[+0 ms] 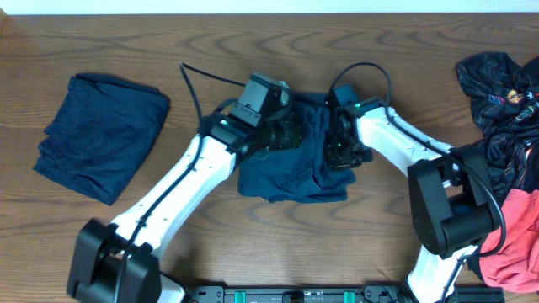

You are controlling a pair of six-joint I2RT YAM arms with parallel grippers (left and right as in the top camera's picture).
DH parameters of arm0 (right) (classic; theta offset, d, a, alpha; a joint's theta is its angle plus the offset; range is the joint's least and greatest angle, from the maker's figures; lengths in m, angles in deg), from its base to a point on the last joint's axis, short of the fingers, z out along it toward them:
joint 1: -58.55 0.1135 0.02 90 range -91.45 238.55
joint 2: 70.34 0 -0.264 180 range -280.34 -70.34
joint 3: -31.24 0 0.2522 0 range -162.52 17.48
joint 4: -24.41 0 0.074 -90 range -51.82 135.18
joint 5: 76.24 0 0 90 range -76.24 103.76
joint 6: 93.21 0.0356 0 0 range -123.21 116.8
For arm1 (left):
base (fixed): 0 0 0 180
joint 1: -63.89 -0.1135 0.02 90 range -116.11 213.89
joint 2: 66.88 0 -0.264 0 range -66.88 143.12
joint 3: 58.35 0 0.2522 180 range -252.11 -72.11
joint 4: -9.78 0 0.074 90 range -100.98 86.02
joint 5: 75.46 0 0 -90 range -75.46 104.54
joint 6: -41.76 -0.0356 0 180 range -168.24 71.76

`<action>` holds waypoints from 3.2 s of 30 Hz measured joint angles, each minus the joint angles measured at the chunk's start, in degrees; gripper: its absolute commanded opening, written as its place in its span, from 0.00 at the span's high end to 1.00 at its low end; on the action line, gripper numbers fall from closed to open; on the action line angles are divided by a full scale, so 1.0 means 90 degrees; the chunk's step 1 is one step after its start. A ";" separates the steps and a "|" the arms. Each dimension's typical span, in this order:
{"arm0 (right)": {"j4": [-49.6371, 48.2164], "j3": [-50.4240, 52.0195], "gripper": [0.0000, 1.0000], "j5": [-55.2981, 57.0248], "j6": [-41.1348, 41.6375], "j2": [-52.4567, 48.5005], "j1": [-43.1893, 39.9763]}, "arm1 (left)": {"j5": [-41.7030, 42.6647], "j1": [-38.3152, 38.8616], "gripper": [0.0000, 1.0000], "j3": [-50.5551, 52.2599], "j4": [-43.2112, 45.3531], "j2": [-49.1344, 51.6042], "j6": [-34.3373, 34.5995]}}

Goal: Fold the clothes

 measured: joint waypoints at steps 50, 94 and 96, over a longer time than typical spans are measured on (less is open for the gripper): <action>-0.0515 -0.0430 0.46 -0.1146 -0.0279 0.1100 -0.0529 | -0.0678 -0.1248 0.47 -0.0107 -0.1749 0.0733 -0.0585; -0.3854 -0.1304 0.99 -0.2300 -0.0325 0.0675 -0.0401 | -0.0721 -0.1248 0.47 -0.0107 -0.1882 0.0733 -0.0622; -0.3983 -0.1304 0.97 -0.2101 -0.0350 0.0590 -0.0274 | -0.0721 -0.1248 0.47 -0.0107 -0.1880 0.0733 -0.0622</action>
